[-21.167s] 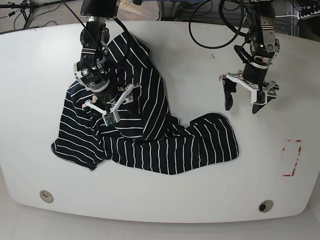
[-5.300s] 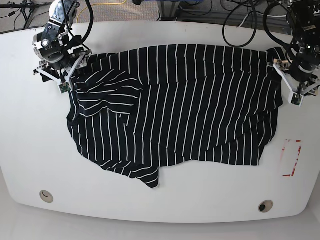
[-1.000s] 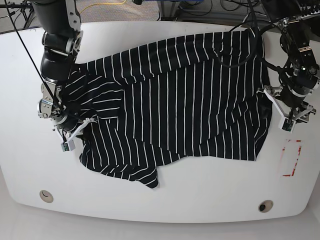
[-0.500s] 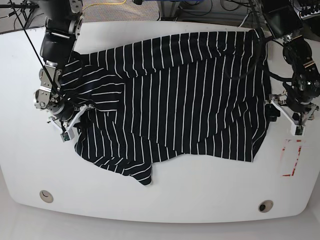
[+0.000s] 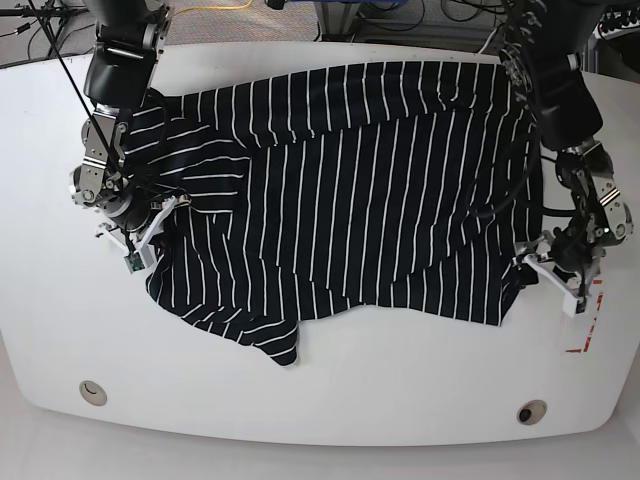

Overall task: Fold the T-shirt properly
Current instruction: 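Grasp the shirt's side edges with both grippers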

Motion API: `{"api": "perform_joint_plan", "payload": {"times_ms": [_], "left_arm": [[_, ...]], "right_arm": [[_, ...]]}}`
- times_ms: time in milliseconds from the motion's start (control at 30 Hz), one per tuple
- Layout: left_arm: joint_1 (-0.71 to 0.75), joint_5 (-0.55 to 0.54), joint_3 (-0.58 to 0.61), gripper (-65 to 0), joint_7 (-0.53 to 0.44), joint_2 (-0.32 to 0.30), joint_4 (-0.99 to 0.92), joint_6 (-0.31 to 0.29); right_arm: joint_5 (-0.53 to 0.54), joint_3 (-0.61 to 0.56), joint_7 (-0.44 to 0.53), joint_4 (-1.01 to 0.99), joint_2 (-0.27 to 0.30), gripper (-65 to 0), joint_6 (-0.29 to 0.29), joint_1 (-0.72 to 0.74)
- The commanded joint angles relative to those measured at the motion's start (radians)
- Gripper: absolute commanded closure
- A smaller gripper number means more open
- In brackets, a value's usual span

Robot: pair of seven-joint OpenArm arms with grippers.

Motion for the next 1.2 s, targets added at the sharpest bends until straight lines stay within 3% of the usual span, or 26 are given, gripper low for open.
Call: {"api": "perform_joint_plan", "payload": {"times_ms": [0,333,467,700,1167], "left_arm": [[-0.058,-0.008,-0.001,-50.4,-0.026,-0.013,-0.061,-0.001],[-0.153,-0.007,0.0,-50.4,-0.095,0.025,-0.245,0.016],[-0.154,-0.007,0.013,-50.4,-0.096,0.028,-0.256,0.039],[-0.148,-0.011,0.146,-50.4,-0.096,0.031,-0.256,0.039],[-0.121,-0.013,0.155,-49.9,-0.084,0.067,-0.244,0.033]], "right_arm": [[0.01,0.001,0.021,0.02,0.005,0.0,0.002,0.017],[0.01,0.001,0.021,0.02,-0.001,0.0,0.002,0.017],[0.01,0.001,0.021,0.022,-0.001,0.0,0.002,0.02],[0.01,0.001,0.021,0.022,-0.001,0.0,0.002,0.019],[0.012,0.001,0.021,0.022,-0.001,0.0,0.002,0.016]]}}
